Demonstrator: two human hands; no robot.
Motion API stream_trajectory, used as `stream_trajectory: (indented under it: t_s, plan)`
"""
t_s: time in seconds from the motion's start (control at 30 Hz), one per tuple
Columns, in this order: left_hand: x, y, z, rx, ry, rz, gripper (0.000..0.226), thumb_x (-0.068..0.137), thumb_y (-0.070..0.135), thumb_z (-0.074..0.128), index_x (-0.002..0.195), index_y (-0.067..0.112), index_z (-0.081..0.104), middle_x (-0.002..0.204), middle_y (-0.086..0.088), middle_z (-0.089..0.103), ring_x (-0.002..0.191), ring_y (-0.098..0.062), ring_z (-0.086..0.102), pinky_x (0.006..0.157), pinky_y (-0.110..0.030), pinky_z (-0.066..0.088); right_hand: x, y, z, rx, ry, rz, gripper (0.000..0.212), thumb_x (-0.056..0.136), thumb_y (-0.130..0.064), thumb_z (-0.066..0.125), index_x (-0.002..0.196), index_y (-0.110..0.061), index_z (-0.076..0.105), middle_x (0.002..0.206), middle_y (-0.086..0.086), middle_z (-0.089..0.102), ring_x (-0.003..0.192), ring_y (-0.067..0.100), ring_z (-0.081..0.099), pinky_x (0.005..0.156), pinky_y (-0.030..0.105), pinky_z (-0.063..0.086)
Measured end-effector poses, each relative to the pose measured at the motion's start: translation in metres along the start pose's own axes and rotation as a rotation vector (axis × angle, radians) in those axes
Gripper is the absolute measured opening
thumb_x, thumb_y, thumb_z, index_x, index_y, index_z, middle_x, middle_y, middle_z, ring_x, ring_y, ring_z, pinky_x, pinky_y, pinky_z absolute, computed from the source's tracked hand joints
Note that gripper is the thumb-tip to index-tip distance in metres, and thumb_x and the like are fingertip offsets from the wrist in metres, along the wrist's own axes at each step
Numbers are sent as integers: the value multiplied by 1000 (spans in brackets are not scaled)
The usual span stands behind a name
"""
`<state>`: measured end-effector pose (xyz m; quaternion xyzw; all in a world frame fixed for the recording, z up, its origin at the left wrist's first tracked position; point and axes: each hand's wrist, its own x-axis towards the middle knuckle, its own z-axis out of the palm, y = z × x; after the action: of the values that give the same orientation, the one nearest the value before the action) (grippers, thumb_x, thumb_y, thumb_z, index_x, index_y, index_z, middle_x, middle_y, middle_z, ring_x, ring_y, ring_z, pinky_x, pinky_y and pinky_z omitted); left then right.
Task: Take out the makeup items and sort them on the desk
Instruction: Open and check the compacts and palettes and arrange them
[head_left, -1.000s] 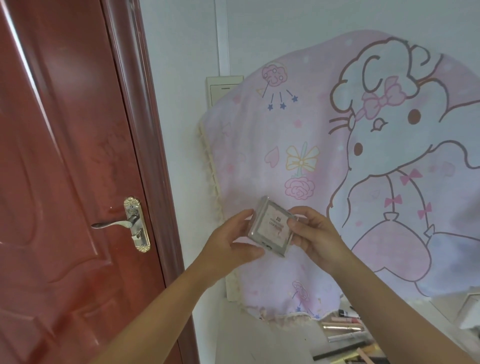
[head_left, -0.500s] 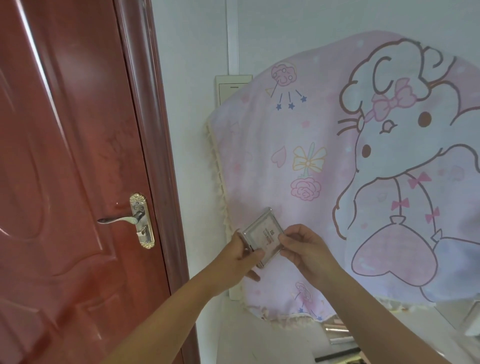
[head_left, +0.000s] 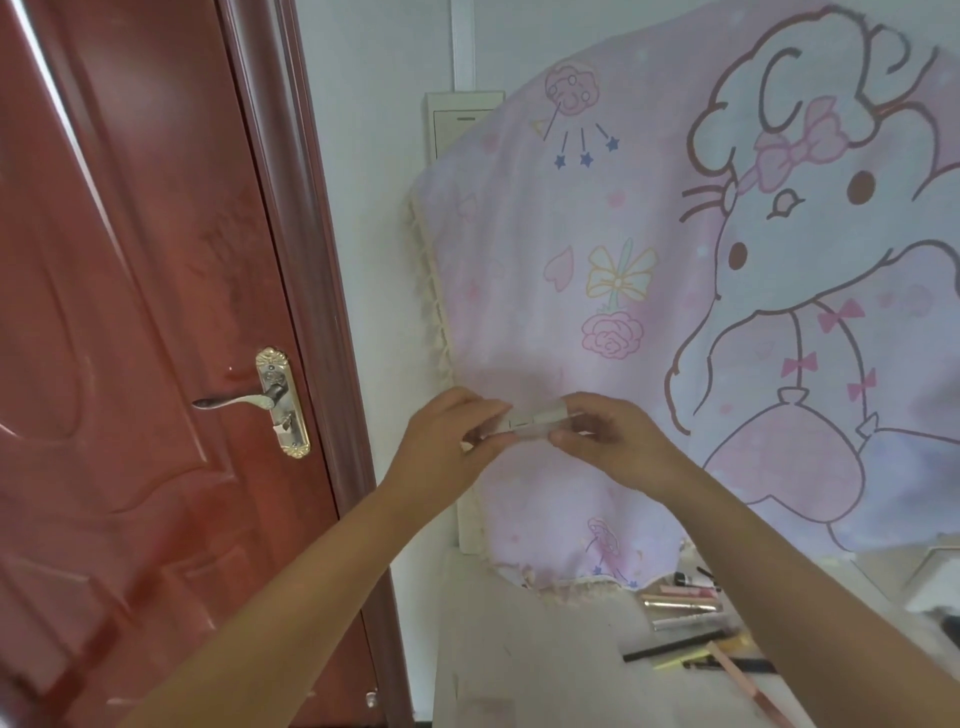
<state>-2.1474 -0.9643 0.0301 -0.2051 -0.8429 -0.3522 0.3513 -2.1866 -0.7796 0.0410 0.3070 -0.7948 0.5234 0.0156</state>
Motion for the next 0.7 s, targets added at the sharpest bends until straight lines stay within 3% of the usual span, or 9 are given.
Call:
stream_trajectory:
  t_s: [0.07, 0.17, 0.2, 0.27, 0.3, 0.37, 0.47, 0.6, 0.7]
  plan:
    - [-1, 5, 1, -257, 31, -234, 17, 77, 11, 70, 94, 15, 68, 82, 12, 54, 74, 7, 57, 74, -7, 50, -2, 5, 1, -63, 82, -111, 22, 82, 1, 62, 97, -17, 61, 86, -10, 61, 77, -13, 59, 74, 6, 47]
    - [-6, 3, 2, -765, -174, -630, 16, 83, 12, 63, 92, 25, 61, 92, 5, 57, 86, -2, 58, 88, -25, 50, -7, 6, 5, -41, 118, -197, 14, 76, -34, 66, 90, -29, 64, 85, -21, 65, 83, -6, 60, 78, 12, 50]
    - [-6, 3, 1, -930, -237, -689, 23, 75, 22, 71, 95, 23, 61, 96, 1, 61, 91, -7, 61, 86, -27, 53, -7, 6, 6, -43, 123, -210, 21, 74, -42, 64, 91, -29, 65, 87, -25, 65, 84, -4, 60, 78, 14, 51]
    - [-6, 1, 0, -1078, -258, -687, 57, 54, 39, 83, 100, 16, 61, 102, -2, 66, 96, -11, 64, 81, -25, 57, -4, 5, 8, -75, 116, -230, 21, 76, -34, 62, 96, -26, 61, 86, -24, 64, 84, -8, 58, 77, 10, 49]
    - [-4, 2, -1, -1101, -209, -690, 52, 57, 32, 82, 100, 13, 60, 103, -5, 64, 95, -13, 64, 81, -25, 57, -3, 3, 8, -107, 114, -233, 22, 78, -24, 63, 99, -26, 58, 91, -21, 62, 85, -13, 57, 76, 5, 46]
    - [0, 2, -1, -1071, -86, -706, 20, 78, 2, 63, 94, 12, 57, 98, -9, 57, 89, -16, 59, 82, -22, 54, -1, 1, 5, -96, 18, -180, 37, 80, -4, 65, 106, -27, 52, 101, -11, 56, 88, -20, 54, 79, 1, 45]
    - [-1, 3, -3, -819, -87, -596, 44, 81, -20, 49, 94, 21, 56, 83, 2, 48, 78, -10, 51, 70, -12, 50, -3, -10, 0, -11, -236, 35, 34, 82, -1, 61, 108, -23, 55, 103, -10, 56, 90, -11, 57, 81, 6, 48]
    - [-7, 5, -6, -786, -201, -546, 61, 72, -26, 56, 97, 29, 54, 87, 4, 45, 76, -7, 51, 64, -7, 50, -3, -18, 2, -174, -175, 17, 25, 75, -7, 71, 96, -15, 60, 98, 2, 58, 88, 13, 57, 88, 24, 49]
    - [-9, 5, -6, -818, -238, -571, 58, 71, -23, 59, 98, 29, 55, 91, 6, 50, 79, -4, 56, 67, -9, 51, -6, -16, -1, -267, -107, -24, 33, 73, -12, 74, 104, -10, 64, 102, 5, 63, 96, 10, 55, 91, 22, 44]
